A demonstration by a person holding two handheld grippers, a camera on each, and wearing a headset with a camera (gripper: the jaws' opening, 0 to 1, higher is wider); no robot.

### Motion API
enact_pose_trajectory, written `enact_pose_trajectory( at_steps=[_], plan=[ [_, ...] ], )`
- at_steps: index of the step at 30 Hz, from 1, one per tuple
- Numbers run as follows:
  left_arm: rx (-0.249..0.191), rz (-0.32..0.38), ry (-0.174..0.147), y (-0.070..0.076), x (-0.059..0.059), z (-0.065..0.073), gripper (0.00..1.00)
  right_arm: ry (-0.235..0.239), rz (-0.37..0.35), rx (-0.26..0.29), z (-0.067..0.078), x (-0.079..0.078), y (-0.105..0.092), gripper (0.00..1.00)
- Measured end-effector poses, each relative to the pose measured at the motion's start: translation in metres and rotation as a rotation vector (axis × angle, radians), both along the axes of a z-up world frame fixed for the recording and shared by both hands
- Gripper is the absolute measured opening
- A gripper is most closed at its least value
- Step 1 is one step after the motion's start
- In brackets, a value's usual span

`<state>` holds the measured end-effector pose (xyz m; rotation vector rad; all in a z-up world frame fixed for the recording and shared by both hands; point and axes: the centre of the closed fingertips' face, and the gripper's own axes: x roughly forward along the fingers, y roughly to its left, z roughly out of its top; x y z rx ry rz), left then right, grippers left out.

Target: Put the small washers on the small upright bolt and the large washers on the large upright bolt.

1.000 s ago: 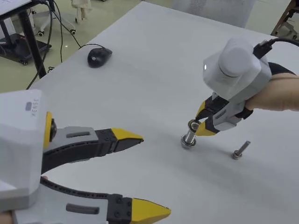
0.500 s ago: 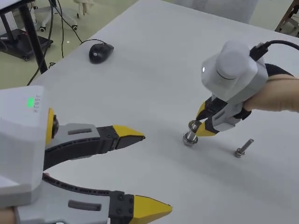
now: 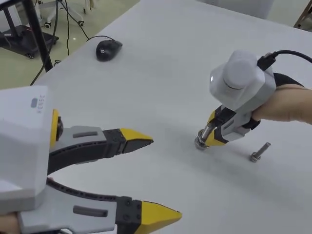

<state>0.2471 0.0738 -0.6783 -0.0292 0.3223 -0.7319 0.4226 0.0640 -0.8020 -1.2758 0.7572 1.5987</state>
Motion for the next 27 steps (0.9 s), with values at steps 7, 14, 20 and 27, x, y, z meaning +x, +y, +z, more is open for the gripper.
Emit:
enact_pose_trajectory(
  at_steps=[7,14,20,27],
  plan=[
    [-0.002,0.002,0.003,0.001,0.000,-0.001,0.60,0.004,-0.002,0.001,-0.008,0.001,-0.001,0.22],
    [0.000,0.003,0.007,0.002,0.000,-0.003,0.60,-0.002,0.003,-0.005,-0.013,0.002,-0.002,0.23],
    [-0.001,0.005,0.007,0.003,0.000,-0.004,0.60,-0.002,0.005,-0.002,-0.016,0.005,-0.001,0.23],
    [-0.003,0.006,0.004,0.003,0.000,-0.003,0.61,-0.008,0.023,-0.003,-0.018,0.003,-0.002,0.24]
  ],
)
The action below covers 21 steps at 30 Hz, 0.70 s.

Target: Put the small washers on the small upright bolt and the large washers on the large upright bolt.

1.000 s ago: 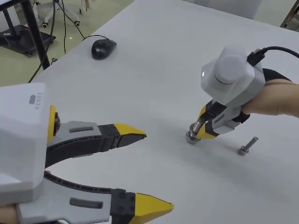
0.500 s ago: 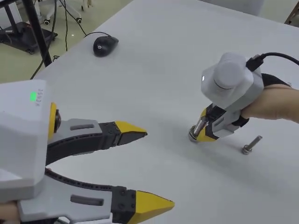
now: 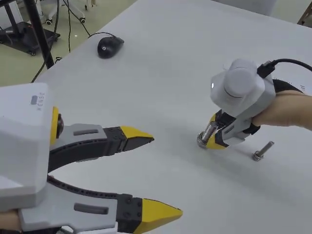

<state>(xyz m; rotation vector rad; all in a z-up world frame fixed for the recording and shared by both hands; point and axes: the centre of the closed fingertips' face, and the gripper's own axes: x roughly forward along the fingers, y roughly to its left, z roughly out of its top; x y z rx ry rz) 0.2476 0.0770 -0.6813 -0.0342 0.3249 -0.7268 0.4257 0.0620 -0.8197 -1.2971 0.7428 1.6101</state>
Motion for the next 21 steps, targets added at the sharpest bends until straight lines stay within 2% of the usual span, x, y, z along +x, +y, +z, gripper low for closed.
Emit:
enact_pose_trajectory(
  at_steps=[15,21],
  plan=[
    [0.001,-0.001,0.000,0.000,0.000,0.000,0.61,0.005,-0.021,0.022,0.005,-0.001,-0.005,0.25],
    [0.004,-0.005,-0.001,-0.001,0.000,0.001,0.61,0.008,-0.044,0.039,0.012,-0.004,-0.011,0.24]
  ],
)
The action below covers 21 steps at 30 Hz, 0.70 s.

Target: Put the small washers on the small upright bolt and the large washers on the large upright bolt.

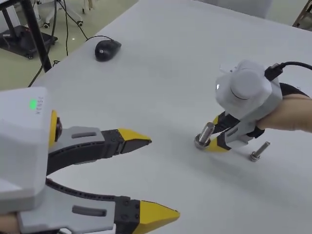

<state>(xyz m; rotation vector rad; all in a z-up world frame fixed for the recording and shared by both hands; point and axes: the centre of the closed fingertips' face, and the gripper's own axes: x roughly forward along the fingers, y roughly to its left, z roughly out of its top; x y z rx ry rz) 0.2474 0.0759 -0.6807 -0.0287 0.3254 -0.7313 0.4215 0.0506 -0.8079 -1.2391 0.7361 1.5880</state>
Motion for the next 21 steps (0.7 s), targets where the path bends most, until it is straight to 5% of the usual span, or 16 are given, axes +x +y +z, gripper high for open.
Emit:
enact_pose_trajectory(
  at_steps=[12,21],
  plan=[
    [0.016,-0.017,-0.006,-0.004,-0.002,0.001,0.61,0.001,-0.039,0.020,0.013,-0.023,-0.021,0.24],
    [0.015,-0.059,-0.016,-0.013,-0.001,0.008,0.61,-0.001,-0.113,0.178,0.038,-0.047,-0.030,0.25]
  ],
)
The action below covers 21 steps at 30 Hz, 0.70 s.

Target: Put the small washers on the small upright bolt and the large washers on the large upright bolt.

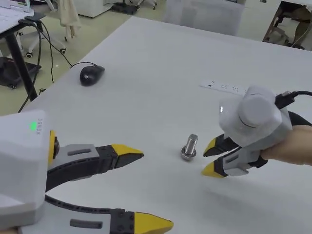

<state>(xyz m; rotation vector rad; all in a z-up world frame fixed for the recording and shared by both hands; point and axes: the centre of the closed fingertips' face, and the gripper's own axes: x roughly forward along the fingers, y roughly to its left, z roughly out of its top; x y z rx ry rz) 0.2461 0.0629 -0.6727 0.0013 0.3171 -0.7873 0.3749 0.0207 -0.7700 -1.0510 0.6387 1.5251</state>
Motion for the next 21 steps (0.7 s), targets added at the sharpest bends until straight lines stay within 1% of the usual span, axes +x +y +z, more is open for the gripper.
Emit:
enact_pose_trajectory(
  at_steps=[1,3,6,7,9,10,11,12,13,14,15,16,17,19,20,21],
  plan=[
    [-0.001,-0.010,-0.001,-0.003,0.001,0.001,0.62,-0.001,-0.004,0.009,0.002,-0.003,-0.003,0.25],
    [-0.002,-0.031,0.001,-0.008,0.001,0.001,0.62,-0.020,-0.023,0.054,0.007,-0.009,-0.007,0.25],
    [-0.017,-0.055,0.000,-0.015,0.003,0.002,0.62,-0.020,-0.062,0.106,0.012,-0.018,-0.016,0.25],
    [-0.020,-0.064,-0.001,-0.018,0.004,0.003,0.62,-0.023,-0.073,0.139,0.015,-0.021,-0.019,0.24],
    [-0.034,-0.082,0.002,-0.023,0.005,0.003,0.62,-0.026,-0.104,0.170,0.017,-0.024,-0.024,0.25],
    [-0.038,-0.093,-0.001,-0.026,0.005,0.004,0.62,-0.020,-0.098,0.183,0.018,-0.028,-0.027,0.25],
    [-0.038,-0.101,-0.001,-0.028,0.005,0.004,0.62,-0.018,-0.122,0.231,0.022,-0.031,-0.029,0.25],
    [-0.044,-0.110,-0.002,-0.030,0.006,0.005,0.62,-0.005,-0.146,0.243,0.023,-0.033,-0.032,0.25],
    [-0.047,-0.119,-0.002,-0.032,0.005,0.005,0.62,0.018,-0.135,0.277,0.026,-0.040,-0.034,0.26],
    [-0.049,-0.126,-0.003,-0.034,0.005,0.006,0.62,0.031,-0.120,0.319,0.030,-0.046,-0.033,0.26],
    [-0.055,-0.134,-0.003,-0.036,0.005,0.006,0.62,0.053,-0.148,0.359,0.034,-0.050,-0.034,0.26],
    [-0.059,-0.139,-0.004,-0.037,0.005,0.007,0.62,0.074,-0.162,0.373,0.035,-0.054,-0.037,0.26],
    [-0.063,-0.147,-0.005,-0.039,0.004,0.007,0.62,0.095,-0.161,0.386,0.036,-0.058,-0.039,0.27],
    [-0.063,-0.153,-0.004,-0.039,0.004,0.006,0.62,0.111,-0.166,0.451,0.040,-0.065,-0.041,0.29],
    [-0.062,-0.155,-0.003,-0.039,0.003,0.006,0.62,0.149,-0.186,0.480,0.042,-0.070,-0.043,0.30],
    [-0.067,-0.160,-0.005,-0.040,0.002,0.006,0.62,0.164,-0.194,0.501,0.044,-0.072,-0.045,0.31]
  ],
)
